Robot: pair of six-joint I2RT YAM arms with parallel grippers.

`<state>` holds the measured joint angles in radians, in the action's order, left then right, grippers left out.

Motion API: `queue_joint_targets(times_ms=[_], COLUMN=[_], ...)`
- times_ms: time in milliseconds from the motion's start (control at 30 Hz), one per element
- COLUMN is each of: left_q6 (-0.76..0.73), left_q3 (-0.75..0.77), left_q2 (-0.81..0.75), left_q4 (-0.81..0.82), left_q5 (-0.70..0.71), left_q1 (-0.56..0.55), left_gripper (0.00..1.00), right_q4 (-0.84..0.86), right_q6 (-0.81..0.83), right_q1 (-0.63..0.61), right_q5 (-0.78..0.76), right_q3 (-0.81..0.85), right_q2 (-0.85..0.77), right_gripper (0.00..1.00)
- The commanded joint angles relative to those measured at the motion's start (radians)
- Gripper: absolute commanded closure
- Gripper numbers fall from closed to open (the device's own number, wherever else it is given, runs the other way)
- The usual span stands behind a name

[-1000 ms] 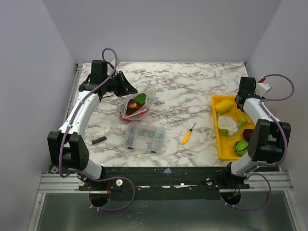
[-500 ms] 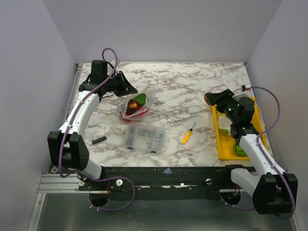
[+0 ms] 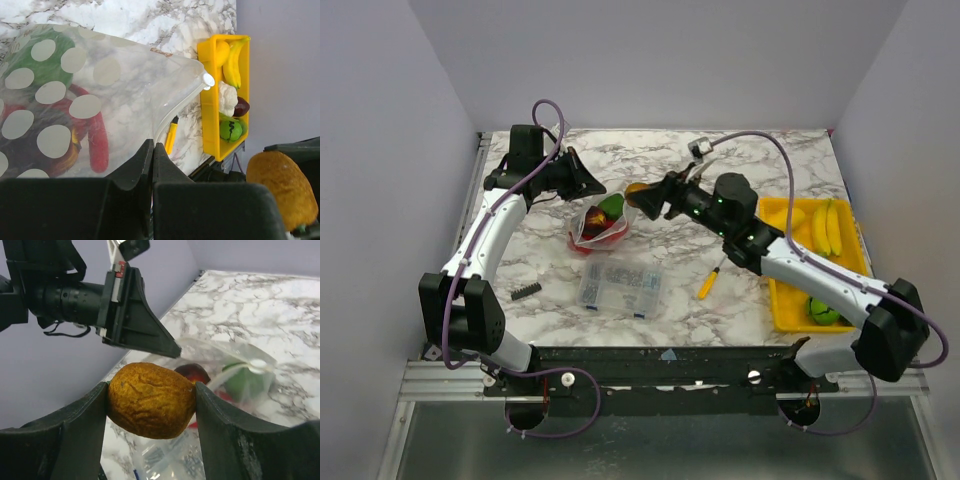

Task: Place the food in the zip-top bag and seal the zipper
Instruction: Place the fake fruit in the zipper food storage bag.

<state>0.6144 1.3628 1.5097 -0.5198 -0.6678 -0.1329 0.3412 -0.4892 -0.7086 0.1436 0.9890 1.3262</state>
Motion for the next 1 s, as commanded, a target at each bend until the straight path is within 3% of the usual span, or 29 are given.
queue_joint_targets(times_ms=[0,133,467,667,833,967], left_q6=[0.007,0.004,0.007,0.007,0.005,0.007], left_q3=[0.003,0.004,0.005,0.004,0.004,0.003], left_q2=[-0.015,-0.017,-0.014,-0.013,-0.019,-0.019], left_q4=[0.015,0.014,0.017,0.017,0.016,0.016], left_q5=[-0.034,-0.032,-0.043,-0.043,-0.041,-0.044], left_q1=[-0.002,-0.002,-0.002,-0.002,-0.002,-0.002], left_gripper=[1.0,1.0,1.0,1.0,1.0,1.0], right_q4=[-0.069,-0.03,0.24,0.284,0.266,0.182], right_q6=[0.117,0.205,0.242,0.268,0.264,0.276], right_q1=[-0.073,-0.155,-0.24,-0.247,-0.253,-0.256], right_q5=[-0.14,-0.243,-0.344,-0.38,-0.448,-0.488], right_q3=[0.156,0.19,0.057,0.084,0.107,0.146], right_q2=[0.147,0.222,0.295,0.382,0.418,0.417], right_gripper=[0.99,0.95,0.91,0.7,0.26,0.19])
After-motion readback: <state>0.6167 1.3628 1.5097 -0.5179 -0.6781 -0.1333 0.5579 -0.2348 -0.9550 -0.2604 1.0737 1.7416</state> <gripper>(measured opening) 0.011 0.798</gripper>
